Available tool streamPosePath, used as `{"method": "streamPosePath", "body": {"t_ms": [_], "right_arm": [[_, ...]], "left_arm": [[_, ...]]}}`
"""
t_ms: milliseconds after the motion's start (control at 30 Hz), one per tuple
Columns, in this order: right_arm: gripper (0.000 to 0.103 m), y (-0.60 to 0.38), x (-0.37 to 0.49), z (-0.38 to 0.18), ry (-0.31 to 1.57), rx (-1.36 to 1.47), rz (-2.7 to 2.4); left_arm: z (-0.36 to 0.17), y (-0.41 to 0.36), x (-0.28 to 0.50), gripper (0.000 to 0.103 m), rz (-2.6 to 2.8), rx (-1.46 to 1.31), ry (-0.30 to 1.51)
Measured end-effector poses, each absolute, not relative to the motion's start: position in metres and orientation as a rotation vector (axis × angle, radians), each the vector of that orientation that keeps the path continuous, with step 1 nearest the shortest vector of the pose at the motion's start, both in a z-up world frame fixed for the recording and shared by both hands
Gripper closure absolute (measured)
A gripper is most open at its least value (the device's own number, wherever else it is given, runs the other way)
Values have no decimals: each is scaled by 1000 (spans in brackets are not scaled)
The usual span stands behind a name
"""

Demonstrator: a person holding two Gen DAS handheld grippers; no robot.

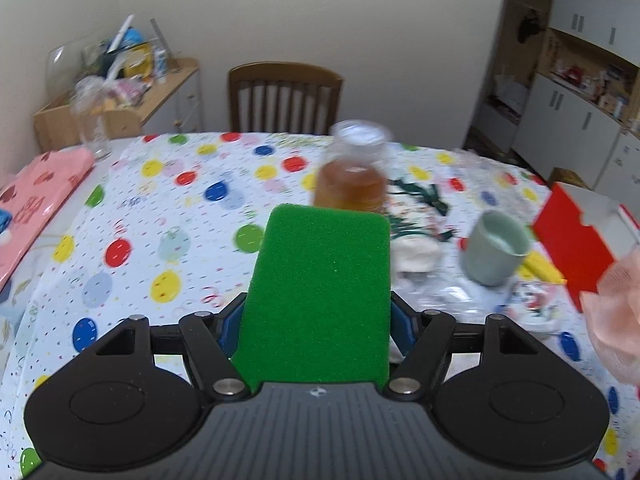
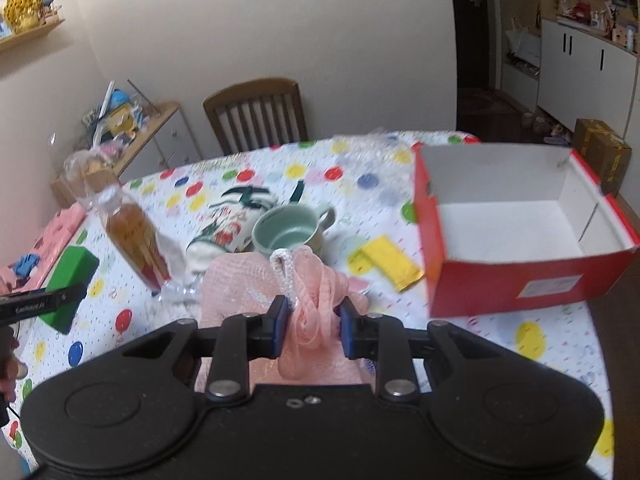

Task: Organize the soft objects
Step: 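Carry the green sponge and pink puff into the red box with both tools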

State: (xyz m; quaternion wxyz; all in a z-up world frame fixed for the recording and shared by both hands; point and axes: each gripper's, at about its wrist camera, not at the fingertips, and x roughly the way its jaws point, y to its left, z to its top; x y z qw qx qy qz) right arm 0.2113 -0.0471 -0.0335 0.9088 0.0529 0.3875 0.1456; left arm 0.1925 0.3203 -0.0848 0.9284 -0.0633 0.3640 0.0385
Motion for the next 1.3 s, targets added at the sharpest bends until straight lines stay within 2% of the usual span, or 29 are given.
{"method": "streamPosePath", "body": {"t_ms": [533, 1033, 1300], "right_arm": [[77, -152, 258, -8, 763, 125, 342], [77, -265, 325, -12, 733, 113, 319], [77, -294, 369, -28, 736, 112, 282]], "left_arm": [[-38, 183, 205, 33, -46, -97, 734], [-34, 8, 281, 33, -151, -41, 732], [-49, -64, 331, 33, -196, -13, 797]]}}
